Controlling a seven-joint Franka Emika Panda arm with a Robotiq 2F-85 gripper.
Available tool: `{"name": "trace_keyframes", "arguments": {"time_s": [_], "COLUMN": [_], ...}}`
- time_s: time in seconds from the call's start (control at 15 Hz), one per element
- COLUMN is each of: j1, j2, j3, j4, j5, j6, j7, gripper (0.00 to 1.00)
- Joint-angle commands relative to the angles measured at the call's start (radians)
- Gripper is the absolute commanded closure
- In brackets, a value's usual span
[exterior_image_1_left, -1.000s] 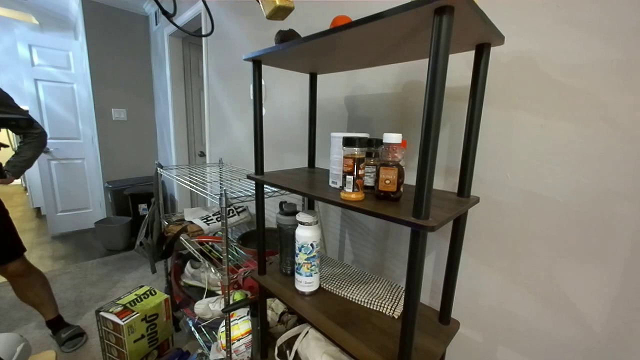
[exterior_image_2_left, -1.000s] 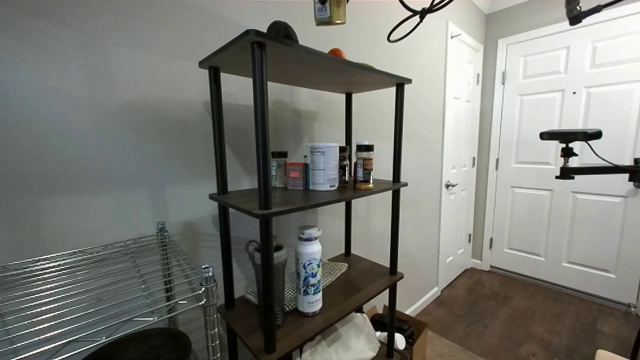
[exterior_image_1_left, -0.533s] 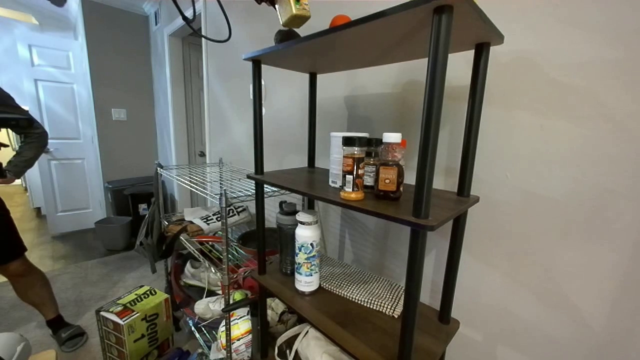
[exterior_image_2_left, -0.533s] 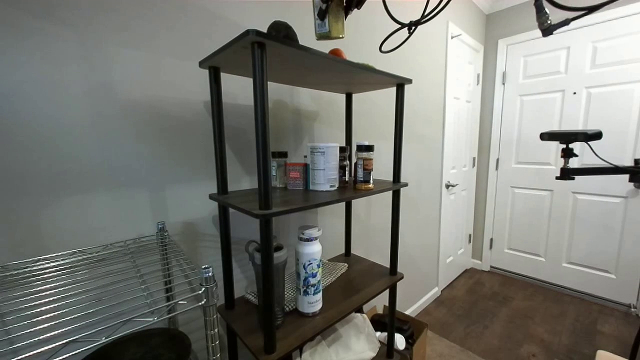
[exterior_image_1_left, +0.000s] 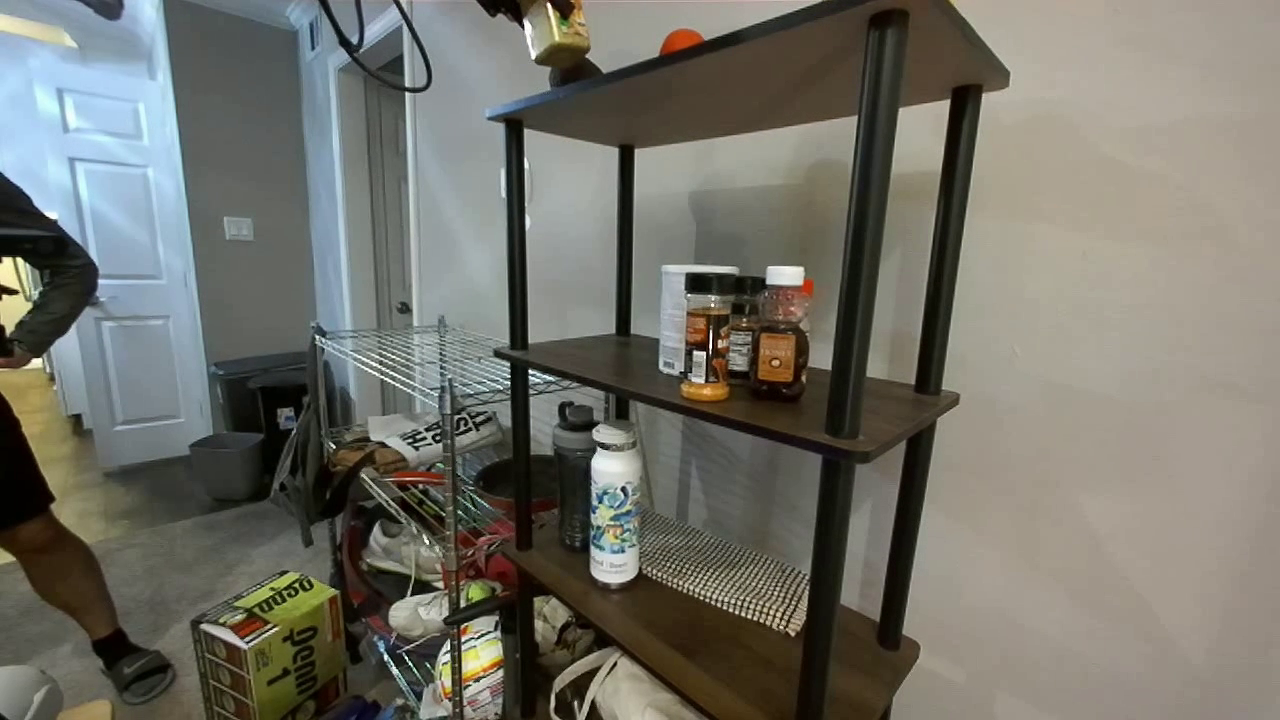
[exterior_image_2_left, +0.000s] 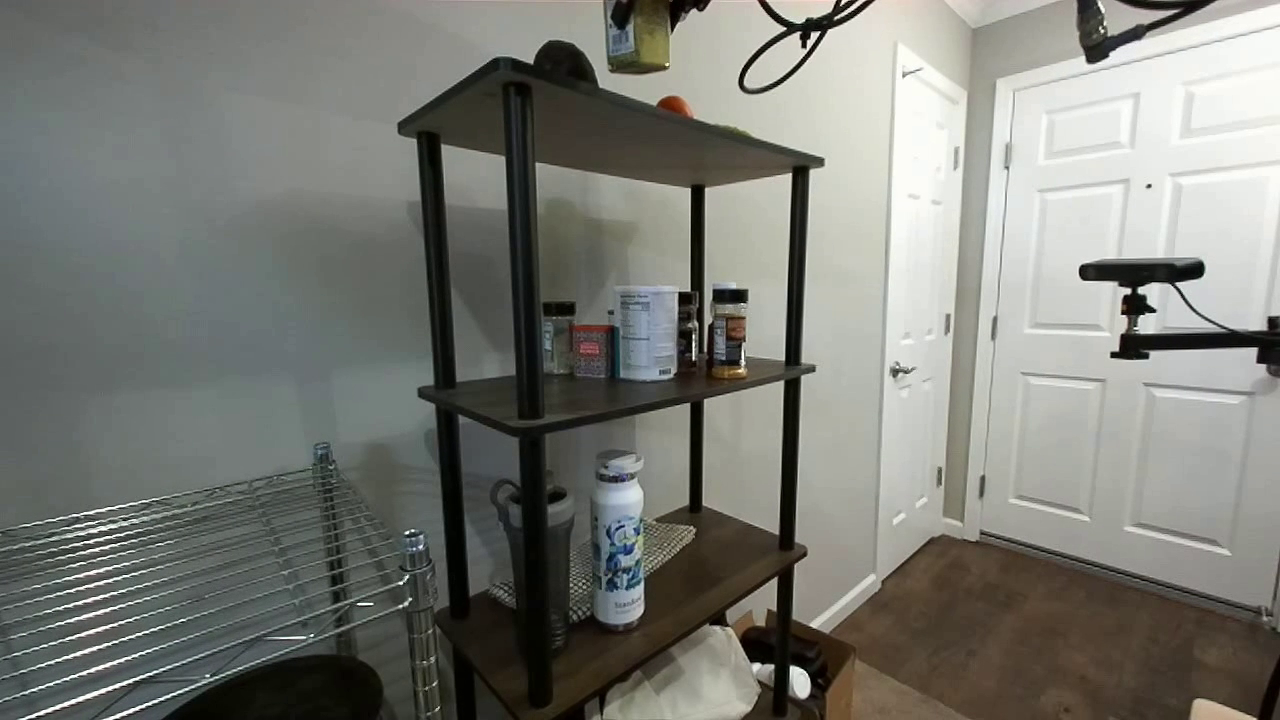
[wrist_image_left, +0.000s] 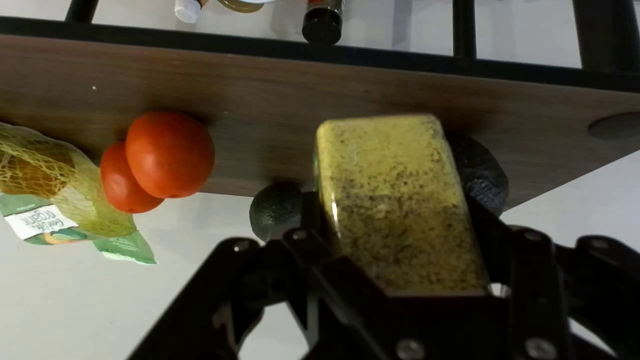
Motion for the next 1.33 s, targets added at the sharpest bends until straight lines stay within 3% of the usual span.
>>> {"name": "trace_keyframes", "arguments": {"time_s": [0.0,1.0,1.27], "j1": [0.005,0.01,-0.017], "j2": [0.007,0.072,0.075], "j3": [0.0,-0.016,-0.013], "j4": [0.02,0.044,0.043], "j5": [-0.035,-0.041,-0.039], "j6": [-0.019,-0.005,0.005], "j7": [0.044,0.086,0.087], "gripper": [0.58,0.58,0.58]}}
